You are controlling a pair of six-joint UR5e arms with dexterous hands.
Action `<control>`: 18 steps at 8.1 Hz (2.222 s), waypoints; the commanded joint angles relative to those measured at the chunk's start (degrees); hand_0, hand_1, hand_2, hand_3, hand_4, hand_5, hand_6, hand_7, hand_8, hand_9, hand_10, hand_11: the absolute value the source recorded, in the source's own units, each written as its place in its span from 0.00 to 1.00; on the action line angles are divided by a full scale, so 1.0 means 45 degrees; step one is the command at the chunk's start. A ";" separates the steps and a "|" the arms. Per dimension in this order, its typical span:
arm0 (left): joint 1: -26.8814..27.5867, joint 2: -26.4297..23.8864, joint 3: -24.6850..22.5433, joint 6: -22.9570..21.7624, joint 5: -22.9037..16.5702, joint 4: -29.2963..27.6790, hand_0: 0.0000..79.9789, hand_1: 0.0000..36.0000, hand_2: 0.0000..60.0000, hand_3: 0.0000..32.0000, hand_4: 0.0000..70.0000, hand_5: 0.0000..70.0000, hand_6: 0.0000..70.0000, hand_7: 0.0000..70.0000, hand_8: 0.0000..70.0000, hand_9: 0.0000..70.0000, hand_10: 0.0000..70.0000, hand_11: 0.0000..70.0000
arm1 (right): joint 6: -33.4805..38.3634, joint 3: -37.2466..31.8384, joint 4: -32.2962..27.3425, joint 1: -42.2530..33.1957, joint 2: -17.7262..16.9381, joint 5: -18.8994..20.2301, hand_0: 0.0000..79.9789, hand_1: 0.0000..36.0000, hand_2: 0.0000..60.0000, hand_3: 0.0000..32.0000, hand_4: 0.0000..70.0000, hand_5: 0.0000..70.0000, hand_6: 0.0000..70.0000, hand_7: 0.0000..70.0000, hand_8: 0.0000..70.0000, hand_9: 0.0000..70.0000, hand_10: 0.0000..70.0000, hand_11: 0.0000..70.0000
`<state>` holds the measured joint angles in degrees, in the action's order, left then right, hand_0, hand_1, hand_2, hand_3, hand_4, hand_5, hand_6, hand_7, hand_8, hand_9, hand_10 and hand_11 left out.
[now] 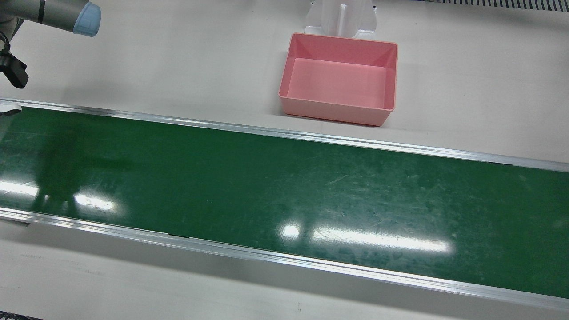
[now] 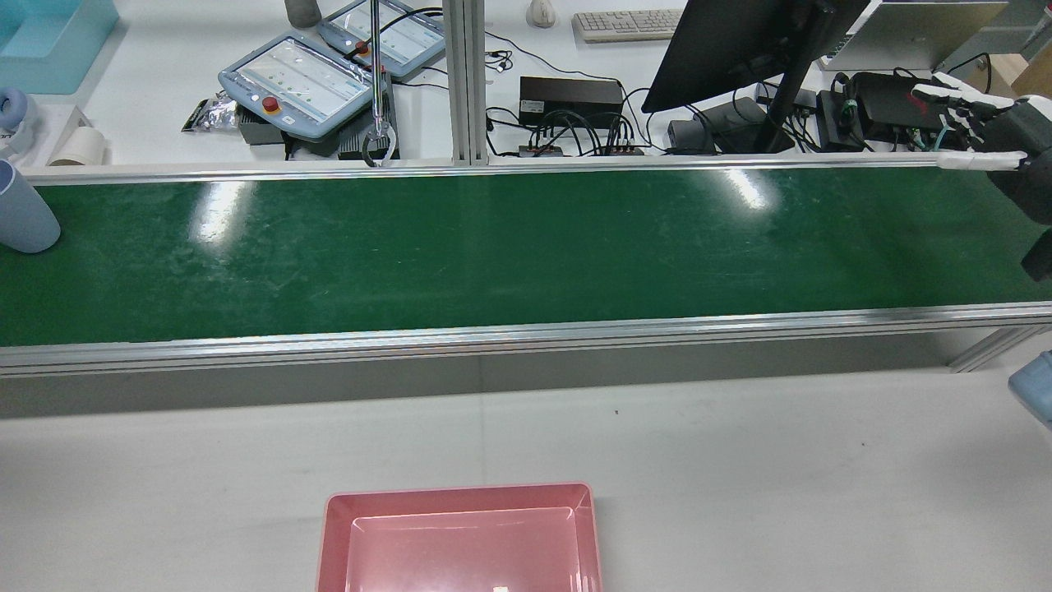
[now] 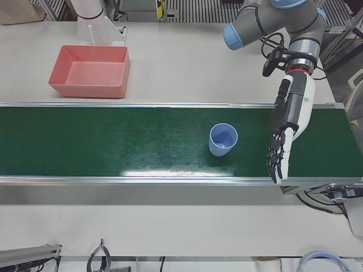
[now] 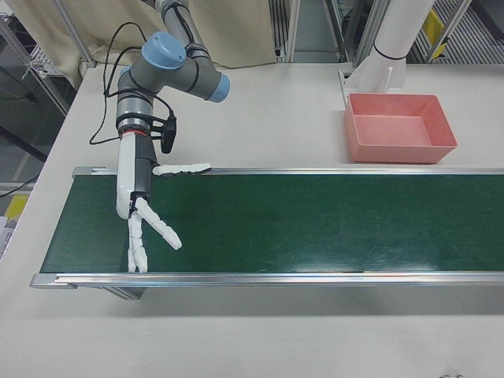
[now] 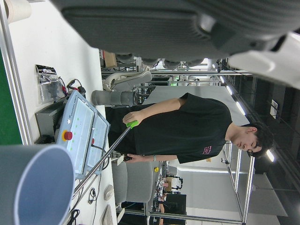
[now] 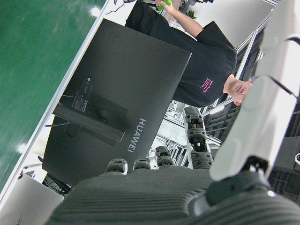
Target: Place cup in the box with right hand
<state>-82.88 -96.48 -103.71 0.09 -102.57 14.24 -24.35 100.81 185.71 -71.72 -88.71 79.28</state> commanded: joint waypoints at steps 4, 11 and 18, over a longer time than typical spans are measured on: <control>0.0000 -0.0005 0.0000 0.0000 0.0000 0.0000 0.00 0.00 0.00 0.00 0.00 0.00 0.00 0.00 0.00 0.00 0.00 0.00 | -0.0388 -0.0019 0.0000 0.0312 0.0007 0.0000 0.59 0.32 0.12 0.16 0.09 0.06 0.03 0.14 0.01 0.05 0.02 0.05; 0.0000 0.0014 0.0000 0.0000 0.0000 0.0000 0.00 0.00 0.00 0.00 0.00 0.00 0.00 0.00 0.00 0.00 0.00 0.00 | -0.0566 -0.0019 0.0000 0.0390 0.0378 0.0020 0.59 0.34 0.24 0.00 0.23 0.05 0.05 0.16 0.00 0.01 0.04 0.07; 0.0000 -0.0005 0.0000 0.0000 0.0000 0.0000 0.00 0.00 0.00 0.00 0.00 0.00 0.00 0.00 0.00 0.00 0.00 0.00 | -0.0488 -0.0019 -0.0020 0.0527 0.0398 -0.0019 0.52 0.16 0.11 0.00 0.19 0.03 0.04 0.16 0.00 0.04 0.02 0.05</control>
<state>-82.88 -96.50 -103.71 0.09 -102.57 14.24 -26.49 100.72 185.58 -69.78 -86.93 79.14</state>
